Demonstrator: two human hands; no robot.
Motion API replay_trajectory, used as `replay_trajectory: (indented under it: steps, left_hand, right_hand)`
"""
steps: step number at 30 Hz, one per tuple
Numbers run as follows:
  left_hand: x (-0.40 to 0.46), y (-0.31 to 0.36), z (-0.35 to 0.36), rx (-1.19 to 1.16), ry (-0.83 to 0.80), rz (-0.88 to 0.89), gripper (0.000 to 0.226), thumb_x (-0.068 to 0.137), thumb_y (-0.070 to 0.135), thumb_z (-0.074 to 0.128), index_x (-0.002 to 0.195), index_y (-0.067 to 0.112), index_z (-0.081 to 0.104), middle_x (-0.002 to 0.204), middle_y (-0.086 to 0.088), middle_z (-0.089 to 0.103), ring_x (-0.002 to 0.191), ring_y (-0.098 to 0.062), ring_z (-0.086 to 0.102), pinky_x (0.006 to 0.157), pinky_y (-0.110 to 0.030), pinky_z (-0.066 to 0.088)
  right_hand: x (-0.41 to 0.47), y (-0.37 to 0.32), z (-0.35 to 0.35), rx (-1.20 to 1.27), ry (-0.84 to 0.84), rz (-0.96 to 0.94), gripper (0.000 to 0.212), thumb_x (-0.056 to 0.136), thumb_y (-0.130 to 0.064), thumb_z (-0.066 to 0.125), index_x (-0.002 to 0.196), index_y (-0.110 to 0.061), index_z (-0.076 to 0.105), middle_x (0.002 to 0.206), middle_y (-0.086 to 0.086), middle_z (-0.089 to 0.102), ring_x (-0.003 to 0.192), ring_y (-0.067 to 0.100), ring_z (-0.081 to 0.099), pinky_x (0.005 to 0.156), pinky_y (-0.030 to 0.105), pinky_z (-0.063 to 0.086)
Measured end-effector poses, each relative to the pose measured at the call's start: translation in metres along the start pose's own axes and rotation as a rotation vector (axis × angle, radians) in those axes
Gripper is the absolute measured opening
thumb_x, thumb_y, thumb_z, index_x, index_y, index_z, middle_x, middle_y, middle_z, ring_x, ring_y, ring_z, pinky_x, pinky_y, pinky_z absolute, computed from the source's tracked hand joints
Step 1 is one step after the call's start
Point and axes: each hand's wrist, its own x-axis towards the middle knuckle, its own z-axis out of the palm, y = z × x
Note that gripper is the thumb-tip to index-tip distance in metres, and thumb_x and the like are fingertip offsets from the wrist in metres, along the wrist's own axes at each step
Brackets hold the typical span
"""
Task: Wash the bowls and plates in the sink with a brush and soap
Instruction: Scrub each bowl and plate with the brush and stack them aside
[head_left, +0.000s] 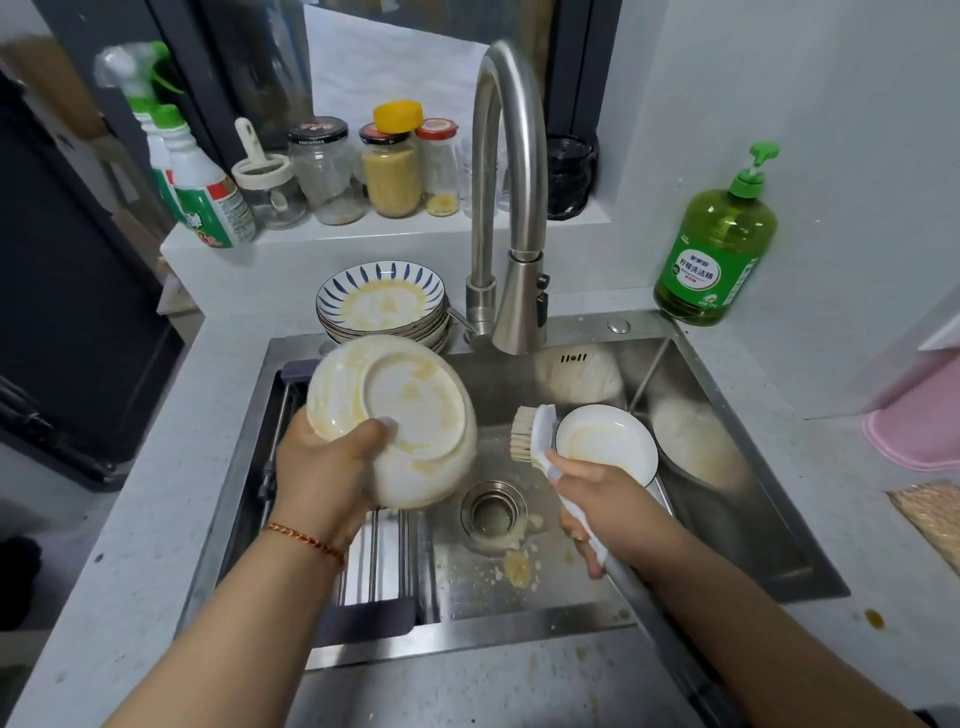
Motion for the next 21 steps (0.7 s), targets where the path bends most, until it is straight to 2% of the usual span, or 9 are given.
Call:
replay_trajectory:
  steps: [3,5,7,9,12,14,15,18,21]
  left_hand:
    - [-0.002,0.020,-0.008,0.204,0.069,0.195,0.039,0.065,0.001,0.081,0.093,0.023,0.064,0.091,0.000,0.069,0.082,-0.020,0.066,0.077,-0.042,0.057]
    - [-0.003,0.038,-0.011,0.375,0.131,0.321,0.034,0.059,0.017,0.082,0.082,0.028,0.059,0.083,0.004,0.066,0.078,-0.021,0.064,0.075,-0.042,0.056]
    - [0.000,0.055,-0.010,0.565,0.138,0.446,0.028,0.060,0.027,0.076,0.078,0.028,0.055,0.077,0.004,0.062,0.077,-0.026,0.063,0.071,-0.042,0.055]
    - [0.013,0.069,-0.007,0.716,0.126,0.558,0.024,0.070,0.020,0.077,0.081,0.022,0.056,0.071,0.002,0.060,0.073,-0.025,0.059,0.069,-0.039,0.053]
    - [0.046,0.083,0.003,0.898,0.054,0.688,0.014,0.078,0.010,0.072,0.091,0.010,0.067,0.074,-0.008,0.063,0.072,-0.026,0.057,0.063,-0.033,0.042]
    - [0.071,0.083,0.010,1.088,-0.023,0.784,0.010,0.080,0.009,0.069,0.089,0.005,0.067,0.077,-0.014,0.064,0.074,-0.032,0.057,0.061,-0.030,0.029]
    - [0.082,0.082,0.014,1.182,-0.067,0.816,0.008,0.081,0.009,0.068,0.087,0.003,0.066,0.081,-0.017,0.065,0.078,-0.036,0.059,0.061,-0.030,0.027]
    - [0.113,0.078,0.029,1.439,-0.177,0.846,0.009,0.087,0.009,0.060,0.092,0.004,0.065,0.095,-0.017,0.065,0.090,-0.038,0.059,0.065,-0.034,0.032]
    - [0.136,0.069,0.041,1.669,-0.264,0.832,0.016,0.090,0.009,0.053,0.103,0.007,0.063,0.105,-0.015,0.063,0.097,-0.036,0.060,0.074,-0.037,0.043]
  right_hand:
    - [0.002,0.000,0.003,-0.018,0.008,-0.026,0.035,0.100,-0.029,0.046,0.133,-0.035,0.052,0.052,0.004,0.038,0.031,0.014,0.037,0.035,0.021,0.036]
    - [0.005,0.001,0.005,-0.029,0.010,-0.023,0.032,0.100,-0.028,0.046,0.129,-0.038,0.054,0.050,0.003,0.039,0.031,0.015,0.037,0.035,0.021,0.037]
    - [0.005,0.004,0.006,-0.024,0.023,-0.001,0.031,0.100,-0.025,0.046,0.127,-0.038,0.054,0.047,0.003,0.039,0.030,0.015,0.036,0.033,0.021,0.036]
    - [0.007,0.008,0.010,-0.019,0.025,0.017,0.033,0.100,-0.022,0.045,0.128,-0.038,0.053,0.045,0.002,0.039,0.031,0.016,0.036,0.031,0.021,0.035]
    - [0.009,0.012,0.014,-0.028,0.038,0.026,0.035,0.100,-0.016,0.044,0.128,-0.033,0.054,0.045,0.003,0.040,0.031,0.016,0.036,0.029,0.021,0.035]
    - [0.011,0.014,0.016,-0.070,0.068,0.018,0.031,0.098,-0.014,0.046,0.122,-0.029,0.059,0.045,0.003,0.042,0.031,0.013,0.036,0.029,0.020,0.032]
    - [0.012,0.014,0.017,-0.102,0.081,-0.002,0.028,0.098,-0.012,0.047,0.118,-0.026,0.062,0.044,0.002,0.042,0.031,0.012,0.037,0.029,0.020,0.031]
    - [0.014,0.012,0.018,-0.237,0.058,-0.074,0.024,0.098,-0.011,0.046,0.098,-0.023,0.066,0.039,-0.001,0.041,0.028,0.007,0.036,0.031,0.017,0.028]
    - [0.016,0.014,0.015,-0.312,0.041,-0.070,0.031,0.096,-0.007,0.043,0.078,-0.029,0.054,0.036,-0.005,0.043,0.028,0.006,0.038,0.032,0.016,0.029]
